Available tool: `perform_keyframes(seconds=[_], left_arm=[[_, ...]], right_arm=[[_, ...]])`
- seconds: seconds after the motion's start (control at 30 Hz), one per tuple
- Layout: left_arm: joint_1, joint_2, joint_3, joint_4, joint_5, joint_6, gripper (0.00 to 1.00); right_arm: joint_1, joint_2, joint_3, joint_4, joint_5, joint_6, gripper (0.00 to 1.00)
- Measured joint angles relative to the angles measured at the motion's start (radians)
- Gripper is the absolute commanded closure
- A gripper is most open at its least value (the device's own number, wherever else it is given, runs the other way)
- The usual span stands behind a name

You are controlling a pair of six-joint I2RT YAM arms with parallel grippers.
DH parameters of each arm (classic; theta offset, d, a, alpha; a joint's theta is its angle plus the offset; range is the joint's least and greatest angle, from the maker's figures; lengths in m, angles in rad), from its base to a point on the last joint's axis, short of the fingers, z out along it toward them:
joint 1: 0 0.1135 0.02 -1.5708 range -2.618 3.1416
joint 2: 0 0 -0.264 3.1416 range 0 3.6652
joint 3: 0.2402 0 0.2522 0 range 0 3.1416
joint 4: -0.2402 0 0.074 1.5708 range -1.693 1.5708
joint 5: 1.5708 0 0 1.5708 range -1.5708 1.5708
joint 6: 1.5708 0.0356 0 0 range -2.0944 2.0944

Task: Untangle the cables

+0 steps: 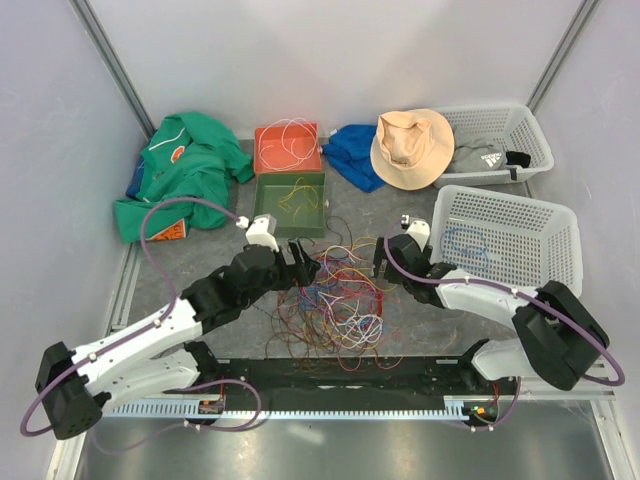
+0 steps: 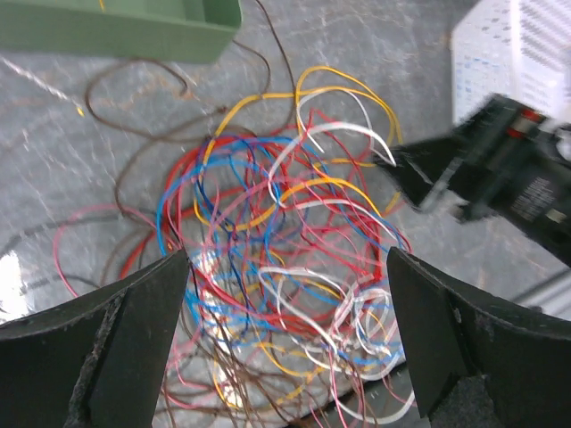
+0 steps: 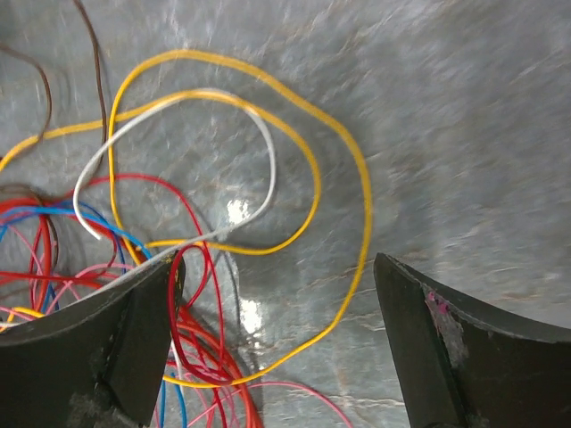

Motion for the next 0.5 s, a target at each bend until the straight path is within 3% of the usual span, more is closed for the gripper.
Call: perform_keyframes(seconds=[0.27, 0.5], left_arm=[[-0.038, -0.159, -0.122, 0.001, 0.000, -0.089, 0.00], [-0.062, -0.153, -0.175, -0.002, 0.003, -0.141, 0.00]], right_arm=[[0.020, 0.037, -0.056, 0.113, -0.083, 0.028, 0.10], [0.092, 0.090, -0.057, 0.216, -0.083, 0.017, 0.26]])
